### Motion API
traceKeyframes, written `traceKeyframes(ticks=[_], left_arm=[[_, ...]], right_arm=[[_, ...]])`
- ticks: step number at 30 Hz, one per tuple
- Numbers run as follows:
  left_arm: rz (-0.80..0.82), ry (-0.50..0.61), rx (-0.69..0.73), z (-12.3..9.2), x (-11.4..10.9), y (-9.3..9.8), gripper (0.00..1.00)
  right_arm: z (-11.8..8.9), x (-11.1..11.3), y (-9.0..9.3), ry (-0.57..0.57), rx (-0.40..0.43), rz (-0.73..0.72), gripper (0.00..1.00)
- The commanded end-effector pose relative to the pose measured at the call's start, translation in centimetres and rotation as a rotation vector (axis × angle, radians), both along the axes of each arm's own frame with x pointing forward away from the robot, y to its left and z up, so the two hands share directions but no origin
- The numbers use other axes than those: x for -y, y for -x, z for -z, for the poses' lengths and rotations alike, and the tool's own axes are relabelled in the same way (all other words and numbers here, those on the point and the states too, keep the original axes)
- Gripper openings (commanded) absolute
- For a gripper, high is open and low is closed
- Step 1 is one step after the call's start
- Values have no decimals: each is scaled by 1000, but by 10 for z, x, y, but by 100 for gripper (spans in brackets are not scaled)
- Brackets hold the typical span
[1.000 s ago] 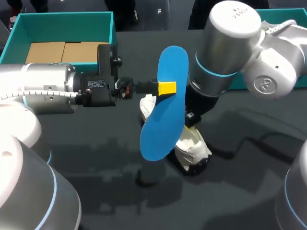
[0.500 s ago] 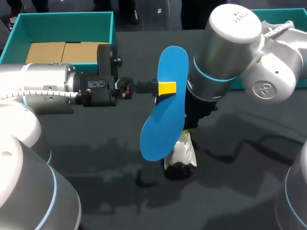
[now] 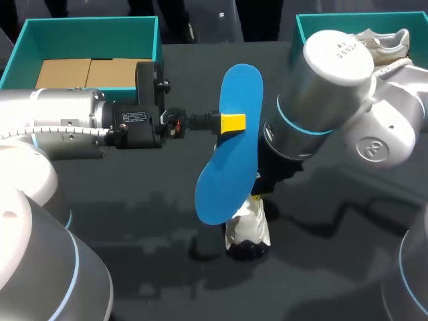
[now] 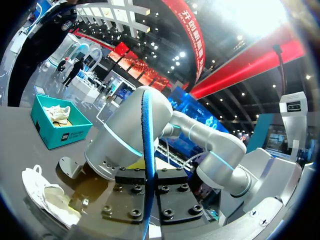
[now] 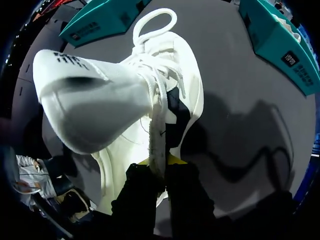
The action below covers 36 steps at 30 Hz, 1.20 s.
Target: Take the shoe out of the shoebox, open the shoe tongue, remove and reinsert the insole, then place the shoe into the shoebox
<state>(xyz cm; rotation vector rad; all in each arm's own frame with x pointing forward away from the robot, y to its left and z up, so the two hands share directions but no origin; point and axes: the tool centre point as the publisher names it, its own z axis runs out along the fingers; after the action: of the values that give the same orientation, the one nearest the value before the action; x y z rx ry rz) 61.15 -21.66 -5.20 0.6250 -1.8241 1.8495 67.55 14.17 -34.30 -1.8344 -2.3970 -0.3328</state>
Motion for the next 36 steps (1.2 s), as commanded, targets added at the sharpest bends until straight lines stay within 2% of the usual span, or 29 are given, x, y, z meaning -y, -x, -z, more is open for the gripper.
traceKeyframes(ticks=[1, 20, 23, 24, 25, 26, 27, 28, 32, 36], left_arm=[[-2, 1, 1, 1, 1, 1, 0], [-2, 1, 1, 1, 1, 1, 0], [-2, 1, 1, 1, 1, 1, 0], [-2, 1, 1, 1, 1, 1, 0], [-2, 1, 1, 1, 1, 1, 0], [-2, 1, 1, 1, 1, 1, 0], [-2, 1, 1, 1, 1, 1, 0], [-2, 1, 1, 1, 1, 1, 0], [-2, 1, 1, 1, 1, 1, 0], [-2, 1, 1, 1, 1, 1, 0]], right_arm=[[10, 2, 4, -28, 2, 5, 0], [28, 4, 6, -49, -62, 49, 0], [30, 4, 6, -55, -68, 52, 20], [31, 4, 6, -58, -69, 54, 40], [31, 4, 6, -60, -69, 55, 54], [31, 4, 6, -63, -69, 58, 80], [30, 5, 6, -65, -66, 62, 95], [28, 6, 6, -67, -64, 66, 100], [14, 12, 8, -86, -51, 85, 100], [1, 21, 11, -161, -34, 87, 100]])
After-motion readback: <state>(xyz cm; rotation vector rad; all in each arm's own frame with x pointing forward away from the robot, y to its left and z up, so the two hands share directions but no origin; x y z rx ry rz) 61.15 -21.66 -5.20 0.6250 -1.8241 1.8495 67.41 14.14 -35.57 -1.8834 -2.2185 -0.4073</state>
